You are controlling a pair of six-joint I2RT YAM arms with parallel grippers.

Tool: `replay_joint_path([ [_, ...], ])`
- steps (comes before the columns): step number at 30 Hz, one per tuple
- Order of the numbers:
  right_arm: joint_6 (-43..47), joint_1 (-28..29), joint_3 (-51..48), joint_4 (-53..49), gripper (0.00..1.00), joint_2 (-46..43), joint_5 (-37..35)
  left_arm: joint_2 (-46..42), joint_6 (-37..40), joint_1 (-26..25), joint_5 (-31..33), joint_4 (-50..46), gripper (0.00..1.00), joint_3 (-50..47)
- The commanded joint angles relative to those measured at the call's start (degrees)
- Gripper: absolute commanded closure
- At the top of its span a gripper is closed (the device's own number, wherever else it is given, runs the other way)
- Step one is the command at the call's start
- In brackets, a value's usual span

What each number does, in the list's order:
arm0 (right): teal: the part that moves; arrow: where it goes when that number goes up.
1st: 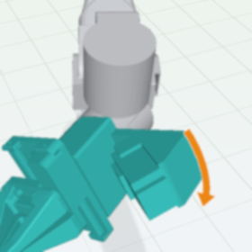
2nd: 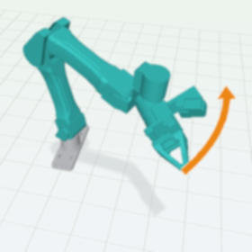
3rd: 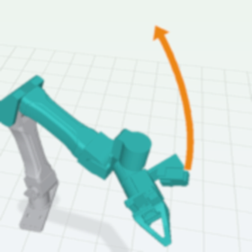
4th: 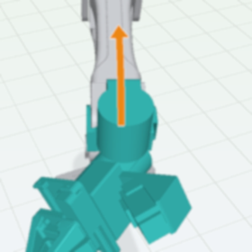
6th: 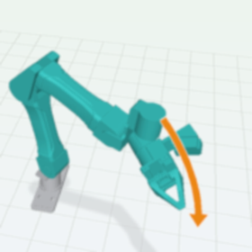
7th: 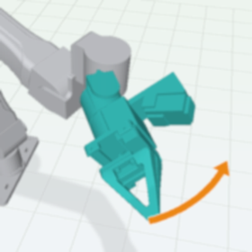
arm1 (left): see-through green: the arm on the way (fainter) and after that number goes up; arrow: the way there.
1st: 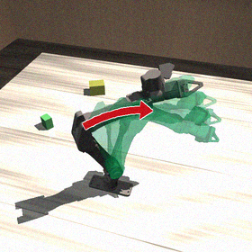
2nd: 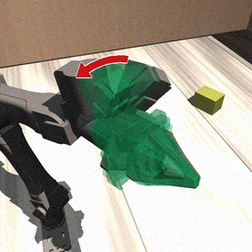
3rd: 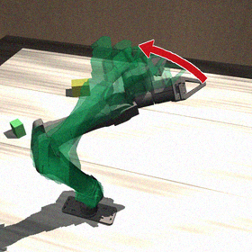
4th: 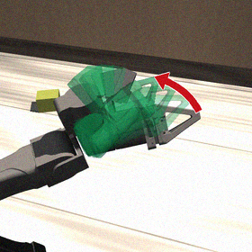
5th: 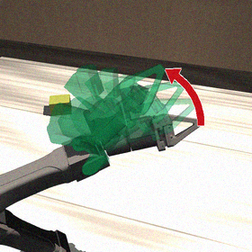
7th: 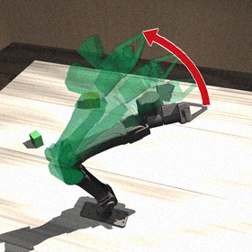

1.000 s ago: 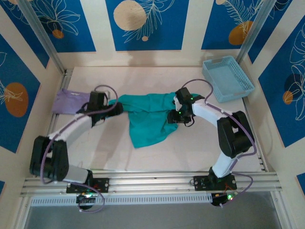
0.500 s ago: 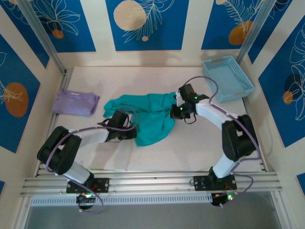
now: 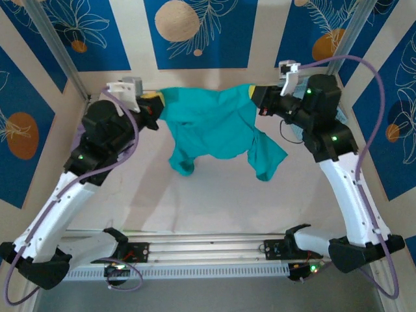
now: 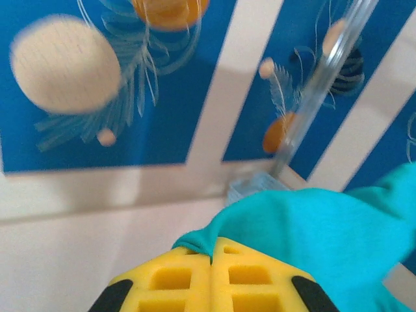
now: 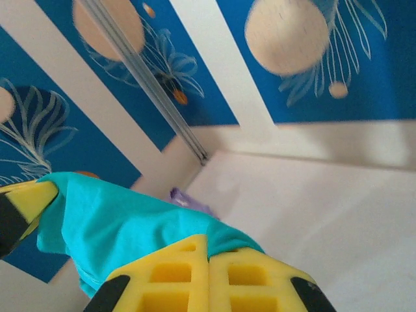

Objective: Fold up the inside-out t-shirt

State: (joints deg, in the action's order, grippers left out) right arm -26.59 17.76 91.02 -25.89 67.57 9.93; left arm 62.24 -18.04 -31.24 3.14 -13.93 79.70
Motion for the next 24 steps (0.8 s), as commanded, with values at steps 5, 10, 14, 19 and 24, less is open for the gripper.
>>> replay_joint_path([
  [5, 0.75, -0.84, 0.22, -6.06, 1.0, 3.68, 0.49, 7.6, 6.93, 1.46, 9.24, -9.29, 1.0, 4.33],
  [10, 1.89, -2.99, -4.02, -8.45, 1.0, 10.56, -0.52, 14.41, 4.21, 3.74, 2.84, -11.03, 1.0, 2.96],
  [14, 2.0, -3.25, -6.98, -7.06, 0.99, 19.25, 0.28, 21.71, 1.86, 4.01, -3.69, -10.75, 1.0, 1.33],
  [19, 2.28, -3.76, -6.21, -6.0, 1.0, 28.95, 3.06, 30.16, -0.02, 6.17, -7.08, -9.55, 1.0, 1.03],
  [24, 3.12, -5.09, -5.96, -6.39, 1.0, 29.51, 5.16, 29.16, -1.5, 7.82, -12.08, -6.72, 1.0, -2.69],
])
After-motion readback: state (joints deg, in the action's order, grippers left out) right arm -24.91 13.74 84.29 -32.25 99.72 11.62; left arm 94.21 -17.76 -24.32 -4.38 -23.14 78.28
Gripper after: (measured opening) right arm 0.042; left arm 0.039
